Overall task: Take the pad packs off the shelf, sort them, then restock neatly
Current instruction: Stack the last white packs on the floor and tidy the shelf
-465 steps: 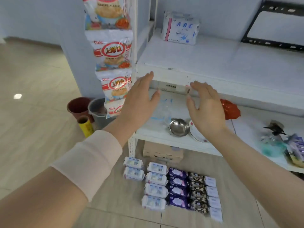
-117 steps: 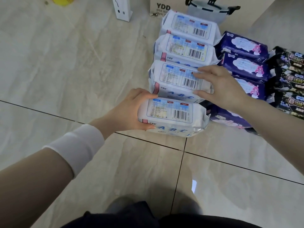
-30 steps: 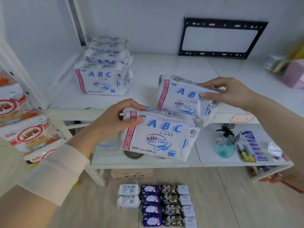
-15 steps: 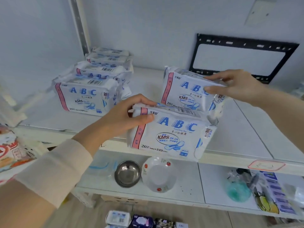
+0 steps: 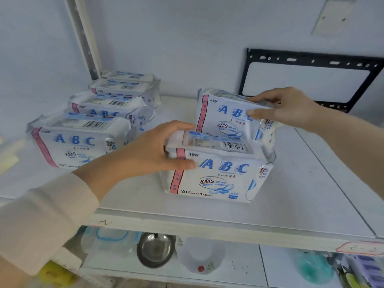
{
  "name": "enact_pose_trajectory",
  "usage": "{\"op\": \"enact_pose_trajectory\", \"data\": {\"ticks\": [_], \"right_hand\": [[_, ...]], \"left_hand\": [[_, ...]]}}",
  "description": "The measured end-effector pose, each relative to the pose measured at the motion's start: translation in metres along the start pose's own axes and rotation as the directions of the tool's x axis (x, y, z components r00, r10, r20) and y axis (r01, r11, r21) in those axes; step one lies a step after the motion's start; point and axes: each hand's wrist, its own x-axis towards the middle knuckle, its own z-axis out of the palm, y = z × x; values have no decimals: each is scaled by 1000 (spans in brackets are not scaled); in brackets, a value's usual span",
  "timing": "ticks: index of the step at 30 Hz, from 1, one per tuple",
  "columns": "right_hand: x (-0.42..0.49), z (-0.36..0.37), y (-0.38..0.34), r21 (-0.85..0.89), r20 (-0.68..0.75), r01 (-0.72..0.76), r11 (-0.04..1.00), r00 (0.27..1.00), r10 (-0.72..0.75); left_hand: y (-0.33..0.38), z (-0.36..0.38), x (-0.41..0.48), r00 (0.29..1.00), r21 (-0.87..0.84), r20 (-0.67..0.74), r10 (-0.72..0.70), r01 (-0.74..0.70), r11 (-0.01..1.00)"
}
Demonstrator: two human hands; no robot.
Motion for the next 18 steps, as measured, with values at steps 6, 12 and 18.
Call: {"op": "enact_pose_trajectory", "data": {"ticks": [6,12,18], "right_hand": [[17,11,-1,-8,-6,7,1000,1000,-7],[41,29,-1,-62,13,49,997,999,-48],[78,46,-2,-99,9,86,991,996,-86]], "left_hand": [[4,-15,18,998,333,62,-4,-17,943],[-2,-33,45,995,557,100,-24,-36,830],[-16,-58,74,994,576,106,4,-64,815]]}}
